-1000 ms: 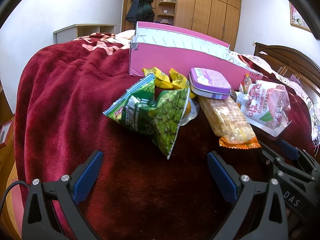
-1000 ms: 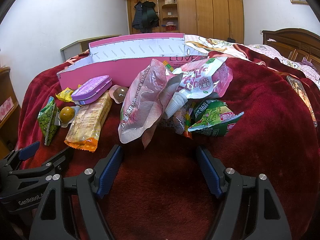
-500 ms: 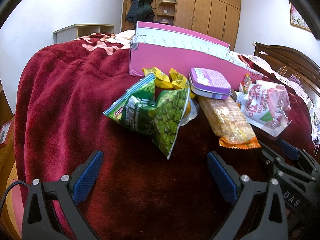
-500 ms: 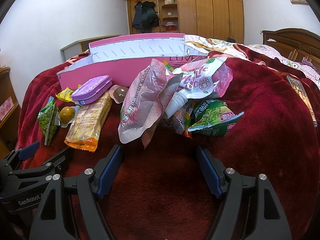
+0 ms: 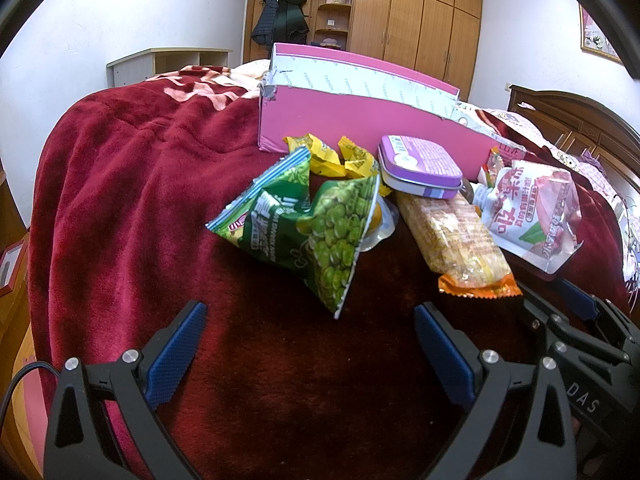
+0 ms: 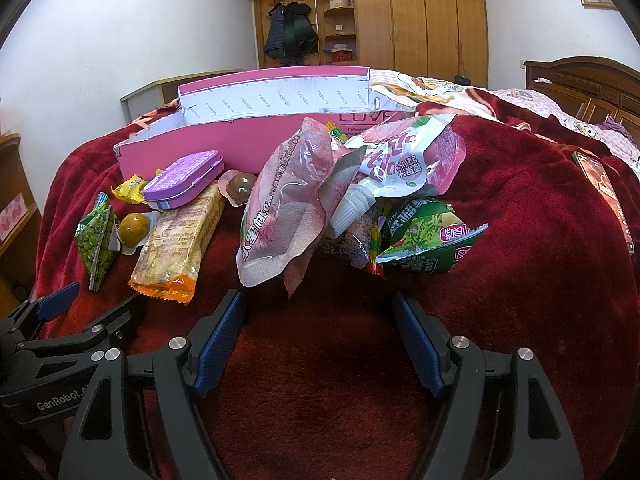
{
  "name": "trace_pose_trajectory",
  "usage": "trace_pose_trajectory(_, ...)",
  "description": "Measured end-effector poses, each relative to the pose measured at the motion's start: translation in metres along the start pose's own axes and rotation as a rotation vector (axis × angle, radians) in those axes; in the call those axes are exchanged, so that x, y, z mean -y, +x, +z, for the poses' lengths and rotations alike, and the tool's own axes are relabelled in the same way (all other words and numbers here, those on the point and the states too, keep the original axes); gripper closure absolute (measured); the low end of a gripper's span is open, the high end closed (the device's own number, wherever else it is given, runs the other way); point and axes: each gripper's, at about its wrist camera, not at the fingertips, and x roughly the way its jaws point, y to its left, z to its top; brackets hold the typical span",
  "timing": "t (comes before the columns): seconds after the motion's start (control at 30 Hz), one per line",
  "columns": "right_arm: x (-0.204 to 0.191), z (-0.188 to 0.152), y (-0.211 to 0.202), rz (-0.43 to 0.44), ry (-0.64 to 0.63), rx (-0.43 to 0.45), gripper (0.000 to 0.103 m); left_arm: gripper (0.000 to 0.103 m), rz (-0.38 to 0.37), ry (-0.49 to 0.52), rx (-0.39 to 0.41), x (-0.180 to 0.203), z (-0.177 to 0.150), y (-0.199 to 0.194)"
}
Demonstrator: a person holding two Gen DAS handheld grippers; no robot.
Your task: Organize snacks
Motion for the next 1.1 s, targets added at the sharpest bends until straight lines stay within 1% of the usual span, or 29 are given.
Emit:
trace_pose_trajectory(0.83,0.0,-0.001,0.0,0.001,0.0,-0.001,0.026,0.0,-0.003,-0.003,0.005,0.002,-0.001,-0.004)
trace_pose_trajectory(0.97,0.0,-0.001,-0.001,0.013,-0.002,-0.007,0.026,0.0,0.003,0.003,0.007,0.002,0.002,-0.006)
trace_pose_trajectory(1.1,0.001,0.004,-0.009,0.033,-0.023,-0.02,0.026,0.001,-0.007,-0.002,0.005,0.001,0.005,-0.011)
